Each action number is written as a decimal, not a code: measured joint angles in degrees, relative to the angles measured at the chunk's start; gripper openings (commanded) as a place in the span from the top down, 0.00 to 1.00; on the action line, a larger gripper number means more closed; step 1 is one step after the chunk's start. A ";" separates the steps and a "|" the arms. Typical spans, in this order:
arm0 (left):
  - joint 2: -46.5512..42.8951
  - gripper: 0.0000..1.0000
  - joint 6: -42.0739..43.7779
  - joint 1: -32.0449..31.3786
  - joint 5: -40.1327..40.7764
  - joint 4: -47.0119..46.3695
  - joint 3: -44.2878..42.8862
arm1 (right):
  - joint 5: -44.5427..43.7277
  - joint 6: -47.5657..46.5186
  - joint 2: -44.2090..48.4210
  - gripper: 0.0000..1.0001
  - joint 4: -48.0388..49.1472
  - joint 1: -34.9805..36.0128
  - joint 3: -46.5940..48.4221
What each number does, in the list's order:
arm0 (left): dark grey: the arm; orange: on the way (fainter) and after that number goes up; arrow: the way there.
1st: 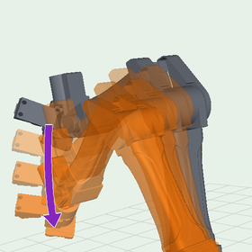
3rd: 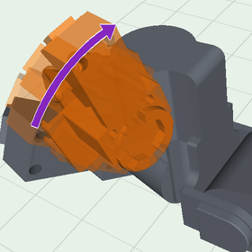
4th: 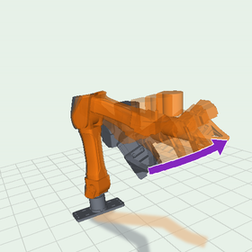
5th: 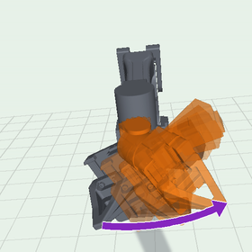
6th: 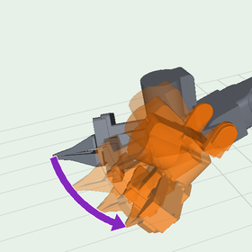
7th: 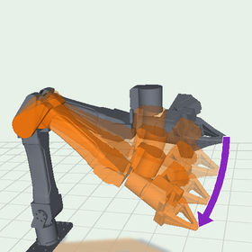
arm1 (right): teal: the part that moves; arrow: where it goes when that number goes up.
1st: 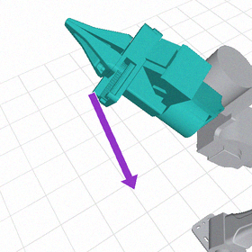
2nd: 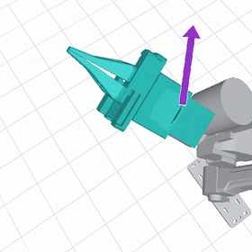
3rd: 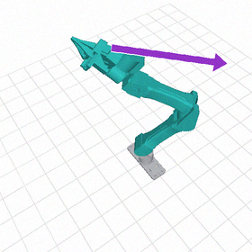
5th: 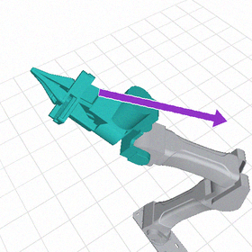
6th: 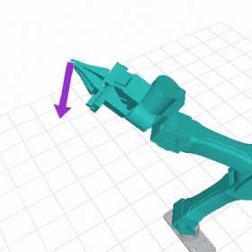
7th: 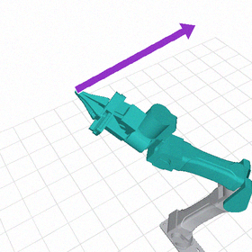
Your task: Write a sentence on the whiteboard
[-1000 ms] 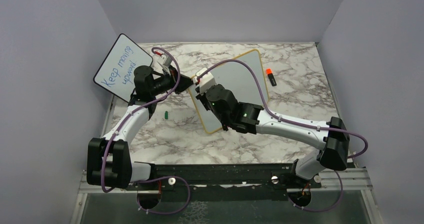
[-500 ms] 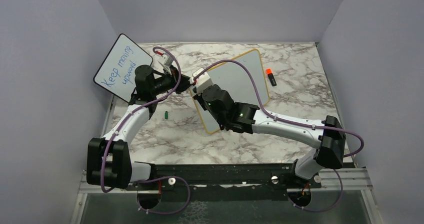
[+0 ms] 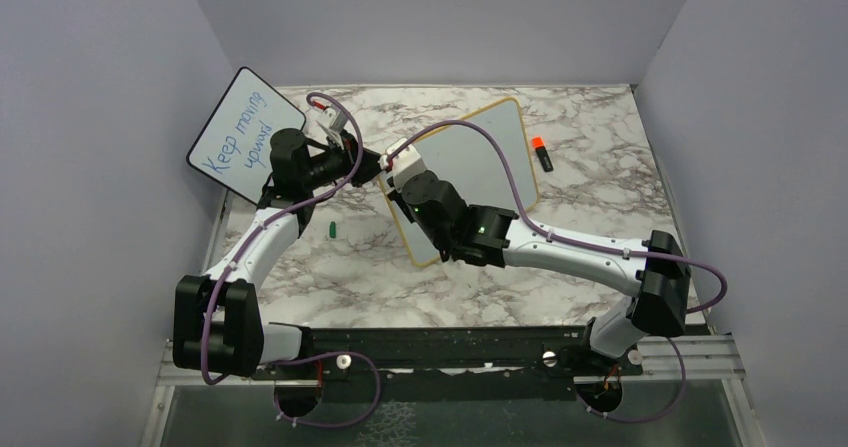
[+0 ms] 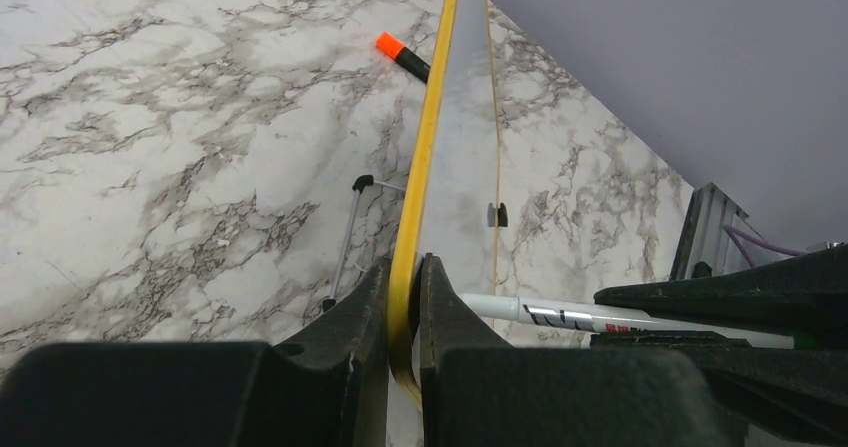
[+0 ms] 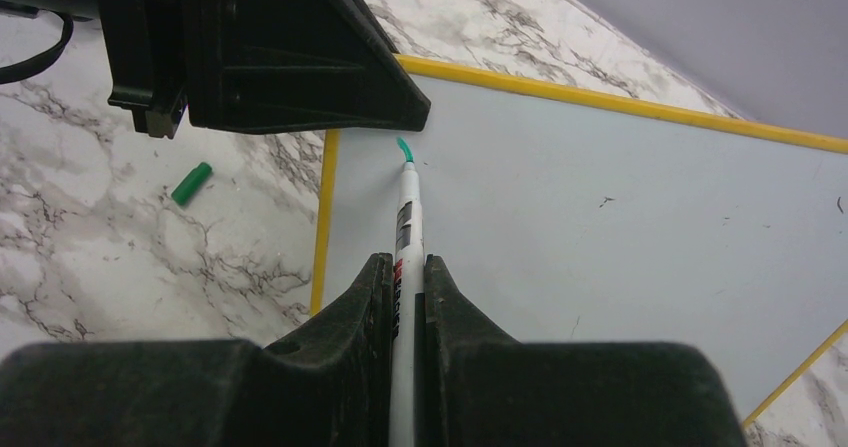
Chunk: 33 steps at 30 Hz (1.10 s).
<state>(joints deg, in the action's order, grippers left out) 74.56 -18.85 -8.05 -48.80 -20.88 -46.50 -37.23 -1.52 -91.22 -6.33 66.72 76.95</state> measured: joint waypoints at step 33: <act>-0.02 1.00 0.90 -0.24 0.39 1.22 -0.63 | 0.02 5.51 2.64 1.00 -7.06 1.22 -1.27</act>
<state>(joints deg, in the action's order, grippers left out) 74.54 -17.96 -8.29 -48.40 -19.66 -47.13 -37.21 3.99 -88.58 -13.39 67.94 75.68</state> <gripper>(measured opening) 0.123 0.168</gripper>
